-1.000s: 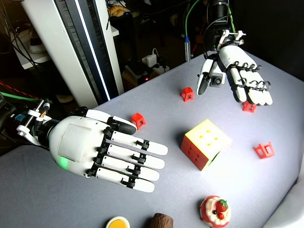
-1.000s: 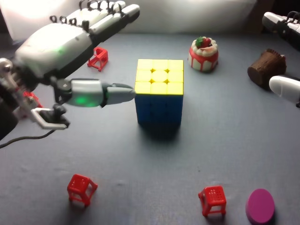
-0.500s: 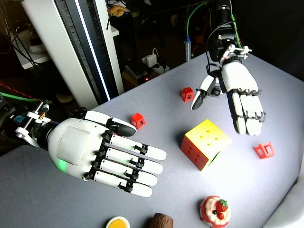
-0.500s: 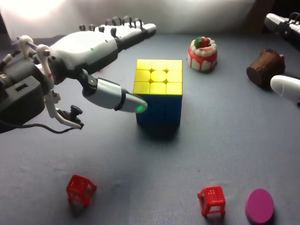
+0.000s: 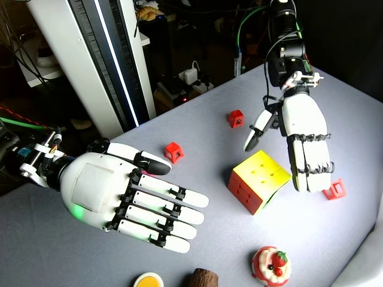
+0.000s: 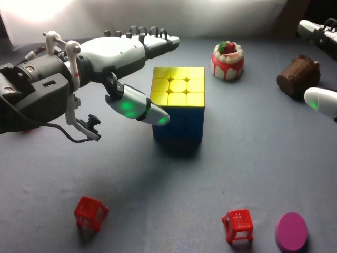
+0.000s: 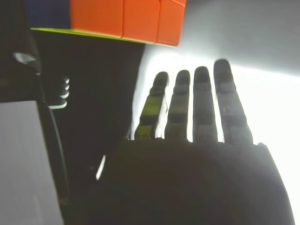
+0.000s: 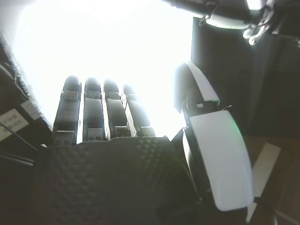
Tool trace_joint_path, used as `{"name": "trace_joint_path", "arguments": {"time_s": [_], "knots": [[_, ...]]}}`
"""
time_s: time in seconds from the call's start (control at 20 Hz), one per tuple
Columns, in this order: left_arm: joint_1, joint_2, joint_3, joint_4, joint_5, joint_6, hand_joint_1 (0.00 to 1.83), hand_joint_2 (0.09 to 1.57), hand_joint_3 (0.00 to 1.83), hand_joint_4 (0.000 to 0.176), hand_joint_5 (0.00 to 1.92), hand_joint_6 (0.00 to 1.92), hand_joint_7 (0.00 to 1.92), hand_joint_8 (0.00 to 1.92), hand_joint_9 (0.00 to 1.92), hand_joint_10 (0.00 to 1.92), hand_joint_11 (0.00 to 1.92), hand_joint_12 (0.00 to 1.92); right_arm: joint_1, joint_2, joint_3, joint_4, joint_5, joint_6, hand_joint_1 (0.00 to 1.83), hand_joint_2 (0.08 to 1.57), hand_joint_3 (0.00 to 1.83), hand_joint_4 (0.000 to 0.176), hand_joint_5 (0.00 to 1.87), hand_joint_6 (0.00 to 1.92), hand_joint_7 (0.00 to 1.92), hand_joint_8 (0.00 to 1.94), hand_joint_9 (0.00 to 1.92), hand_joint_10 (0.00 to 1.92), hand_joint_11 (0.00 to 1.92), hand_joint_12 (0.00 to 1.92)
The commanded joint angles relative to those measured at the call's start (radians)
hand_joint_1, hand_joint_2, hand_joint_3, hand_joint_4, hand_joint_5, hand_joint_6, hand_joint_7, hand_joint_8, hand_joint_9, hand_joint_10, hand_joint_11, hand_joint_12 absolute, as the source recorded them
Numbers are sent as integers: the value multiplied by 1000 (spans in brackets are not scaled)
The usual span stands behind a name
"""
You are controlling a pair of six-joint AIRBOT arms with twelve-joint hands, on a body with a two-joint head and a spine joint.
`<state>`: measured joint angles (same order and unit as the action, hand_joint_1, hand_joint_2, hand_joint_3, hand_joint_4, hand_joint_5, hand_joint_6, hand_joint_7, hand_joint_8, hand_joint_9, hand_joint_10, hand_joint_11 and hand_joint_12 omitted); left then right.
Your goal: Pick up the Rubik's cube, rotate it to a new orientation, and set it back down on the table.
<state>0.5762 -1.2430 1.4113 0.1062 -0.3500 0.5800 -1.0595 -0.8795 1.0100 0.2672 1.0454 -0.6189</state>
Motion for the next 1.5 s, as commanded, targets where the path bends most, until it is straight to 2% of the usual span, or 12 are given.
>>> {"name": "trace_joint_path", "arguments": {"time_s": [0.0,0.1,0.2,0.35,1.0,1.05,1.1,1.15,1.2,1.25,1.4,1.45], "knots": [[-19,-5,9,-8,-93,-2,754,906,10,0,0,0,0,0,0,0,0,0,7,-3,4,3,121,6,501,1334,0,0,0,0,0,0,0,0,18,11],[-26,-14,19,-8,-79,-2,732,906,8,0,0,0,0,0,0,0,0,0,6,-3,4,3,119,6,524,1330,0,0,0,0,0,0,0,0,31,28],[-31,-23,27,-8,-63,0,728,880,0,0,0,0,0,0,0,0,0,0,6,-4,4,3,118,6,547,1328,3,0,0,0,0,0,0,0,0,517],[-36,-39,39,-8,-40,9,718,817,0,0,0,0,0,0,0,0,0,0,6,-5,5,3,118,6,569,1328,0,0,0,0,0,0,0,0,0,756],[-38,-89,76,2,20,22,745,961,31,0,0,0,0,0,0,0,22,11,3,-9,5,3,117,6,516,1330,0,0,0,0,0,0,0,0,0,765],[-38,-89,77,2,20,23,744,987,19,0,43,16,77,15,49,78,4,697,3,-9,5,3,117,6,517,1326,0,0,0,0,0,0,0,0,0,842],[-38,-89,77,2,21,25,774,997,7,0,125,38,178,118,9,675,0,1551,3,-9,5,3,117,6,500,1325,0,0,0,0,0,0,0,0,0,862],[-40,-87,76,2,19,28,852,1034,5,0,215,86,75,811,1,1335,0,1847,2,-10,5,3,117,6,527,1329,1,0,0,0,0,0,0,0,0,868],[-42,-83,73,2,16,31,896,1030,0,0,264,123,29,1255,0,1693,120,1906,2,-10,5,3,117,6,532,1330,2,0,0,0,0,0,0,0,0,870],[-43,-77,67,2,9,35,921,1031,0,0,338,156,39,1379,2,1789,151,1918,2,-11,5,3,117,6,524,1336,2,0,0,0,0,0,0,0,0,696],[-49,-63,54,2,-6,53,907,1051,3,0,576,195,374,1073,267,1492,218,1921,1,-11,4,3,117,6,547,1329,0,0,0,0,0,0,0,0,0,643],[-51,-58,48,2,-8,63,959,1060,3,0,671,189,450,1222,358,1665,362,1921,1,-11,4,3,118,6,565,1334,1,0,0,0,0,0,0,0,0,638]]}}
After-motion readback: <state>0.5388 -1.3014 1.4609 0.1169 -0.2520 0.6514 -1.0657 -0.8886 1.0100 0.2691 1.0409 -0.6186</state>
